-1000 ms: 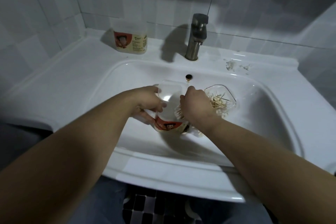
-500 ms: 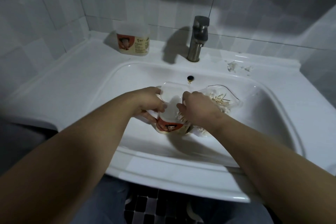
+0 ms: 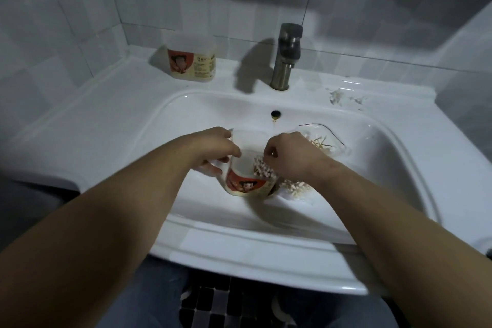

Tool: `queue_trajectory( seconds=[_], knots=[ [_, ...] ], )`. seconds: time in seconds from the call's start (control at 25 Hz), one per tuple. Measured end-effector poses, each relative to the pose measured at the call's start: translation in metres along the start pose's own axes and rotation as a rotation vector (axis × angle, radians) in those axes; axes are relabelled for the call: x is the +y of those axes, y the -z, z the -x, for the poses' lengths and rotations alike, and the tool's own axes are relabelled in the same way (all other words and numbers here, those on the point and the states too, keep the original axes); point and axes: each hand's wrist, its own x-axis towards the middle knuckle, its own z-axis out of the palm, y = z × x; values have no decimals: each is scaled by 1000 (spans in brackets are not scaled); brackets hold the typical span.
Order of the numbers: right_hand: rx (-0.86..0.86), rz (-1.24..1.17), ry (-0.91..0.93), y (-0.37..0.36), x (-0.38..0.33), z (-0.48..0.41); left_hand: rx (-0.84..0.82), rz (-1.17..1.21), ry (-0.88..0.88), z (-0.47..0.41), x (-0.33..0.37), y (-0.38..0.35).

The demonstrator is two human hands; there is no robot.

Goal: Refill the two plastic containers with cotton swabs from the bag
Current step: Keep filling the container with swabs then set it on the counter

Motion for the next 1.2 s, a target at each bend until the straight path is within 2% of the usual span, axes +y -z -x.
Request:
queue_trajectory(
  seconds=[0.12,0.2,0.24,0.32,0.44,0.6,0.8,0.92,1.0,1.08,1.2],
  knots=[
    [168,-99,-21,14,-1,2,116,-96,-56,-8,-5,1],
    [258,-128,-51,31,0,3,299,-325,-168,-10,-7,3],
    [263,-114,-76,40,3,3,388,-422,-233,-11,-6,3],
    [209,-15,-137,57,15,1,477,-456,-361,-6,4,-2],
    [105,133,-191,69,35,3,429,-400,-483,4,22,-17],
    [-37,208,-120,60,53,7,307,-446,-530,10,41,-39],
    [-37,113,-105,47,58,7,178,-196,-368,14,76,-64],
    [-74,167,-52,46,53,13,128,-45,-275,9,84,-78],
    [-57,234,-32,44,51,16,102,9,-277,4,81,-87],
    [-56,248,-26,43,49,17,97,-6,-312,1,77,-92],
    [-77,177,-36,45,45,18,127,-151,-411,2,72,-92]
  ],
)
